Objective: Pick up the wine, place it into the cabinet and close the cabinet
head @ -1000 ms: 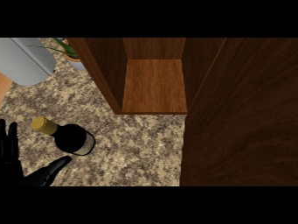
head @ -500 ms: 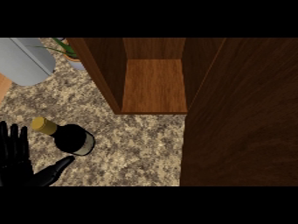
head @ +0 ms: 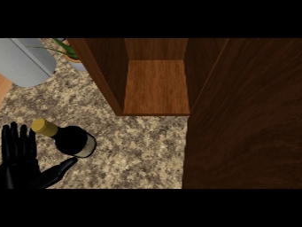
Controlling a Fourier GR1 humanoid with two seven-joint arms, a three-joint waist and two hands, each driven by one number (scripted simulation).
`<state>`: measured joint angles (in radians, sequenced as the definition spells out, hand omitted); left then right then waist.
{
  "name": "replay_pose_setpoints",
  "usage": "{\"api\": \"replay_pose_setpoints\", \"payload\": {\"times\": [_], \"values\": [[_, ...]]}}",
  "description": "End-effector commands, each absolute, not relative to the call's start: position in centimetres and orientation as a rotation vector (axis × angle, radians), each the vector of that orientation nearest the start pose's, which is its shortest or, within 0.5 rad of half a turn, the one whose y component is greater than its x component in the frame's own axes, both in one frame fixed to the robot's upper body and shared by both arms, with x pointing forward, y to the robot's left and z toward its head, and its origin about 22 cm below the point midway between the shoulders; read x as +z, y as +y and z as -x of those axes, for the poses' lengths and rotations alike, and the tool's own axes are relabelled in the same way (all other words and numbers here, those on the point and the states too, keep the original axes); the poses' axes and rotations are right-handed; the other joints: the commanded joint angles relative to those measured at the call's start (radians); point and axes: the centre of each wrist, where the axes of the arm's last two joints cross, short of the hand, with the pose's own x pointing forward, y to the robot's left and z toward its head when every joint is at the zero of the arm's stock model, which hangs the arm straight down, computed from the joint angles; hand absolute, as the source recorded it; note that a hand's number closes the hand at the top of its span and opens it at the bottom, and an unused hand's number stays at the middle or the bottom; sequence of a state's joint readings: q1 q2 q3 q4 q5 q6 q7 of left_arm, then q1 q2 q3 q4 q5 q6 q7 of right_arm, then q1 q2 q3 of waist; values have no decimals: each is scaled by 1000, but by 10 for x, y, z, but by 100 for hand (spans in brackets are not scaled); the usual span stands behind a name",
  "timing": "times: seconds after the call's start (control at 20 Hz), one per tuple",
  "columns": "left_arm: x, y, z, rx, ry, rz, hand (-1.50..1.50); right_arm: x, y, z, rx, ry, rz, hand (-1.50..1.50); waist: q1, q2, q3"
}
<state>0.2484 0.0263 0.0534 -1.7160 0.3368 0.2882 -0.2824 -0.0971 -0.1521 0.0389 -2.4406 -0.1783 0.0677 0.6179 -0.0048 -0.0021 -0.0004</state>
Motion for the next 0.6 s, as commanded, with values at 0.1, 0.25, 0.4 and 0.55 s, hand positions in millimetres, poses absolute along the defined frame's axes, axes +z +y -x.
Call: {"api": "replay_pose_setpoints", "payload": {"times": [0.1,0.25,0.4,0.55], "values": [[-17,268,-172,548,-1717,-176,-150,218,-231,-141,274,-1949,-236,-150,4,0,1],[-44,268,-183,561,-1676,-200,-150,221,-231,-134,305,-1943,-269,-150,-1,1,0],[-35,260,-171,544,-1683,-180,-150,222,-218,-127,290,-1947,-240,-150,4,-1,0],[-58,273,-185,559,-1712,-210,-150,213,-226,-125,280,-1938,-250,-150,-1,0,0]]}}
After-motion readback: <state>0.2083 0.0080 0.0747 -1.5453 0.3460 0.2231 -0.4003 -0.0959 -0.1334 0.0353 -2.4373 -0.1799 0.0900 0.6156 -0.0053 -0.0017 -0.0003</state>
